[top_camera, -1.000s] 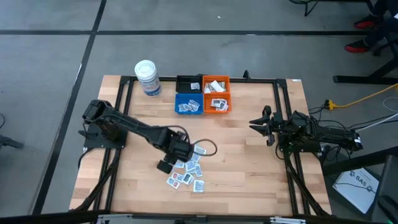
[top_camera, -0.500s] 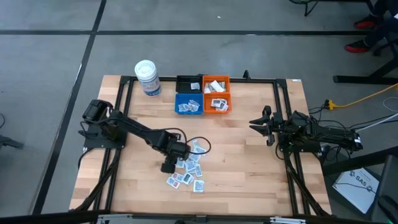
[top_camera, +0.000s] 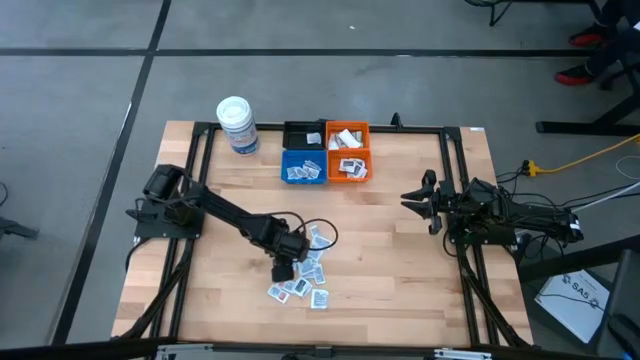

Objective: Pick & Place First Aid Supplies
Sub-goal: Put the alcohol pad into the black bin

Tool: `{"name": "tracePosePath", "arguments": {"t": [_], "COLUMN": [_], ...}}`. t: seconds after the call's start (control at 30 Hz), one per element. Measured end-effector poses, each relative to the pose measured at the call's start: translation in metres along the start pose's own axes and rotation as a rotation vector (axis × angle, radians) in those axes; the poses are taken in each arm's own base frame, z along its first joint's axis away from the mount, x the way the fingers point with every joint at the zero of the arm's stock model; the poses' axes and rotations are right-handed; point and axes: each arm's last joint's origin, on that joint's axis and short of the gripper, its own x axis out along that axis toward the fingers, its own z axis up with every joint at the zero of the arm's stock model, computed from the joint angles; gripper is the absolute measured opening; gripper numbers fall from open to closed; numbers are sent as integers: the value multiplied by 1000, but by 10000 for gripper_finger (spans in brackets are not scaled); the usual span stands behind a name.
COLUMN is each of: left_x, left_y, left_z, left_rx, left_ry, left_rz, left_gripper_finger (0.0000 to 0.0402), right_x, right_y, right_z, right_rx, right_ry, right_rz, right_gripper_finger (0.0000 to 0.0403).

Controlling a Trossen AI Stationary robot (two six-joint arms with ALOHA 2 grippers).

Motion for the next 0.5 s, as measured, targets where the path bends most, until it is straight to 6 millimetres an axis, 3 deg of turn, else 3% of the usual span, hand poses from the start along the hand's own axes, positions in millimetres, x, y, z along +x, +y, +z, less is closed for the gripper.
{"name": "tracePosePath", "arguments": {"t": [0.27,0.5], "left_x": [10,9], "left_y": [-1,2], "left_z": [-2,-3], "left_rx": [-79,-83], "left_ry": [23,31], "left_rz": [37,46], "left_gripper_finger": [132,35], "right_x": [0,0], "right_y": [0,0], "right_z": [0,0], "right_rx": [0,0], "right_ry": [0,0], "right_rz": [0,0], "right_gripper_finger": [100,100]}}
